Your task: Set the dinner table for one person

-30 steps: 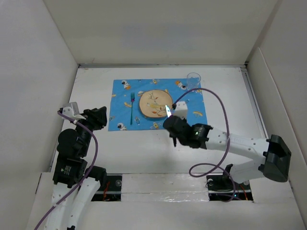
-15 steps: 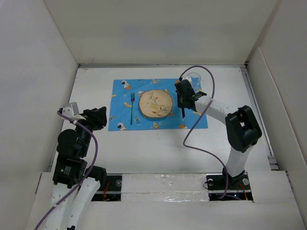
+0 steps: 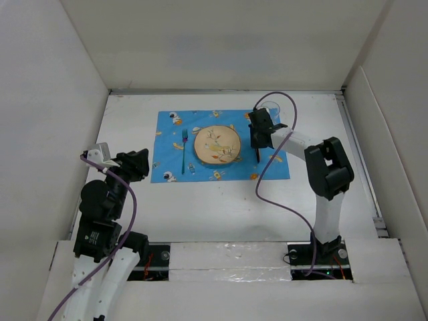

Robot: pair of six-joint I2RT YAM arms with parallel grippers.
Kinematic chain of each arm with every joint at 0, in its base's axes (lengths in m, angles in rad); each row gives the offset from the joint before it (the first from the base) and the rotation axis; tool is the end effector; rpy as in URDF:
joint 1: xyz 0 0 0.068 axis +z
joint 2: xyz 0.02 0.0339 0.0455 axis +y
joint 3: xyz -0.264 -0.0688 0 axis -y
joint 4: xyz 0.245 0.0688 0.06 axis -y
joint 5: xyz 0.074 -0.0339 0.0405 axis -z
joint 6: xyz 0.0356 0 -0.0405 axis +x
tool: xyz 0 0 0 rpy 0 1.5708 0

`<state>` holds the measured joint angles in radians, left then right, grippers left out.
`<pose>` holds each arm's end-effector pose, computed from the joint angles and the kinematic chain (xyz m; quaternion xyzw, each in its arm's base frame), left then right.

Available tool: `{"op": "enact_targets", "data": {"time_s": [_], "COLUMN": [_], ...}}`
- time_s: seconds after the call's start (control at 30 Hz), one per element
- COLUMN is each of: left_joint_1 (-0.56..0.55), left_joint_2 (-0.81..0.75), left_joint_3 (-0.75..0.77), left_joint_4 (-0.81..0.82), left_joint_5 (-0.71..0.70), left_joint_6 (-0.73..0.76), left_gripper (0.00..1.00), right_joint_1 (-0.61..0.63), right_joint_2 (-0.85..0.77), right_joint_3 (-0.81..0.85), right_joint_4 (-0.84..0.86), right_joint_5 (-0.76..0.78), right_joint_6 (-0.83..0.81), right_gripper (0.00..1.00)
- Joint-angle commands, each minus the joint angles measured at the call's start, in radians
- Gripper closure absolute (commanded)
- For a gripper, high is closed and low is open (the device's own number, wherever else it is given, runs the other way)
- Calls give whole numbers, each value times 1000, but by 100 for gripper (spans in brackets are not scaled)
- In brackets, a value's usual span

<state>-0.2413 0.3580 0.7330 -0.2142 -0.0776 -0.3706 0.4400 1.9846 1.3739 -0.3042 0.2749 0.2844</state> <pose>0.0850 -0.0181 0.3691 -0.0713 0.6443 -0.2053 0.7333 0.3907 0.1733 0.1781 -0.0289 0.9384 -0.0082 0.3443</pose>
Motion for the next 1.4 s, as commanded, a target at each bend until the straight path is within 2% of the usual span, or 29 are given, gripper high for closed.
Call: {"op": "enact_targets", "data": {"time_s": [0.0, 0.1, 0.17, 0.3, 0.43, 0.5, 0.67, 0.77, 0.9, 0.93, 1.0, 1.1, 1.13, 1.17, 1.23, 1.27, 1.37], "left_joint_1": [-6, -6, -6, -6, -6, -6, -6, -6, -6, -6, -6, -6, -6, -6, -6, -6, -6], "left_joint_2": [12, 15, 21, 21, 25, 19, 21, 19, 18, 12, 12, 13, 9, 6, -4, -10, -40], "left_joint_3": [5, 6, 6, 5, 6, 3, 5, 3, 6, 6, 8, 14, 14, 14, 25, 40, 111], "left_joint_4": [44, 42, 42, 42, 42, 45, 42, 42, 42, 42, 42, 42, 45, 45, 45, 38, 29], "left_joint_5": [9, 16, 13, 18, 15, 19, 16, 1, 7, 9, 16, 18, 16, 13, 9, -8, -39], "left_joint_6": [15, 15, 15, 15, 15, 13, 13, 13, 13, 16, 21, 13, 12, 10, 15, 13, 2], "left_gripper": [58, 58, 58, 58, 58, 58, 58, 57, 54, 50, 45, 37, 35, 33, 32, 32, 31], "right_joint_1": [3, -6, -6, -6, -6, -6, -6, 12, 52, 65, 88, 164, 228, 255, 272, 285, 286], "right_joint_2": [-4, 3, 10, 8, -9, -10, -41, -116, -271, -355, -455, -698, -783, -966, -1142, -1296, -1476], "right_joint_3": [38, 25, 5, -16, -38, -35, -21, -19, -16, -25, -64, -127, -221, -281, -425, -453, -480], "right_joint_4": [59, 77, 86, 99, 114, 103, 88, 66, 27, 28, 39, 86, 129, 181, 345, 365, 324], "right_joint_5": [-11, -25, -17, -14, -13, -8, -19, -11, -6, 4, 18, 113, 210, 233, 242, 248, 322], "right_joint_6": [15, 42, 62, 82, 88, 91, 79, 55, 19, 9, -11, -34, -40, -66, -80, -89, -82], "right_gripper": [100, 100, 94, 91, 79, 78, 65, 55, 46, 42, 41, 41, 40, 39, 33, 31, 25]}}
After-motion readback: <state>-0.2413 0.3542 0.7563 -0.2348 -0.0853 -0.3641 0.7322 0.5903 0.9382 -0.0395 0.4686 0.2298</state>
